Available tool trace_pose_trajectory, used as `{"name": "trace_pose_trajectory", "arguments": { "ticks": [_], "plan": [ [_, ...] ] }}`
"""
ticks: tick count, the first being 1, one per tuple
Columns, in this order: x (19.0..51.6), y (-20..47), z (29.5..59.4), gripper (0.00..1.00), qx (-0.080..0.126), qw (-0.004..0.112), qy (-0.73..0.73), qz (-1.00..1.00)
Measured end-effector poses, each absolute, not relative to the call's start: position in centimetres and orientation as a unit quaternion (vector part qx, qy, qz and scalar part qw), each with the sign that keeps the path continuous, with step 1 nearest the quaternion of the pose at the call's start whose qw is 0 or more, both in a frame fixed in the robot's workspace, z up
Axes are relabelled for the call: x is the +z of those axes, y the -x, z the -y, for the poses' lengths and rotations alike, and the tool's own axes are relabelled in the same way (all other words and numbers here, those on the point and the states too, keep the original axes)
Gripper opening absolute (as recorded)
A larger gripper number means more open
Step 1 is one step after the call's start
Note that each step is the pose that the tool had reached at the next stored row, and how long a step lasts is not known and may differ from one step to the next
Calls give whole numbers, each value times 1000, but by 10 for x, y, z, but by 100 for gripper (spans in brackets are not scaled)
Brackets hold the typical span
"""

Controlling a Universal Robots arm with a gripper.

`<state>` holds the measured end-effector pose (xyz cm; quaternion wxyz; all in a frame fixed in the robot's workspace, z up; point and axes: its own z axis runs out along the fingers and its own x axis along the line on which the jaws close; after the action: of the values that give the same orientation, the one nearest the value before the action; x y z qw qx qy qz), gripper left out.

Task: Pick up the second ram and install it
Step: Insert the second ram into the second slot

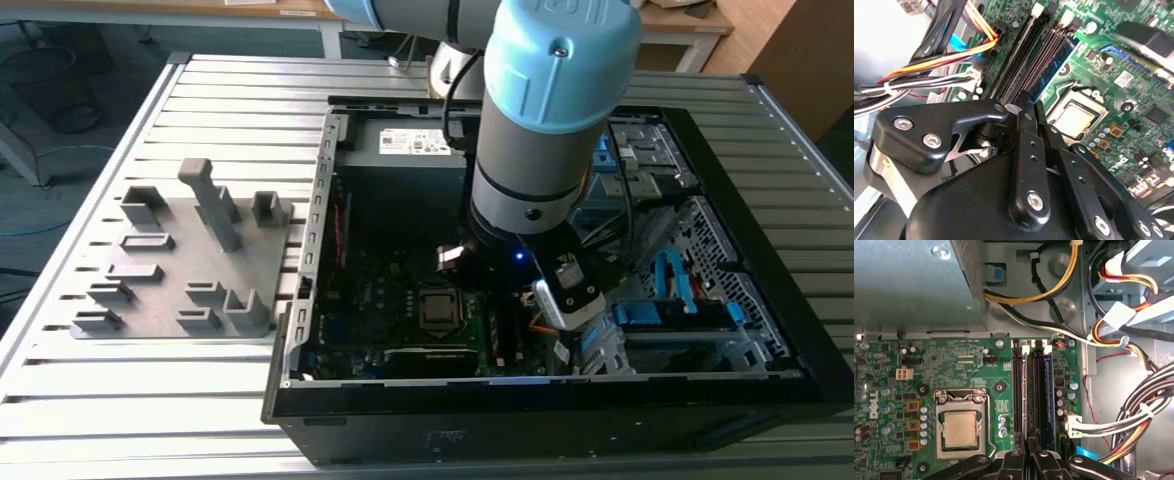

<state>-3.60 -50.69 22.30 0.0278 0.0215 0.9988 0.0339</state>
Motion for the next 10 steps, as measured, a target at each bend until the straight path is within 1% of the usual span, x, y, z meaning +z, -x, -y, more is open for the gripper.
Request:
{"name": "trace_pose_trajectory", "arguments": {
  "ticks": [10],
  "plan": [
    [220,35,505,14,34,27,-23,-999]
  ]
}}
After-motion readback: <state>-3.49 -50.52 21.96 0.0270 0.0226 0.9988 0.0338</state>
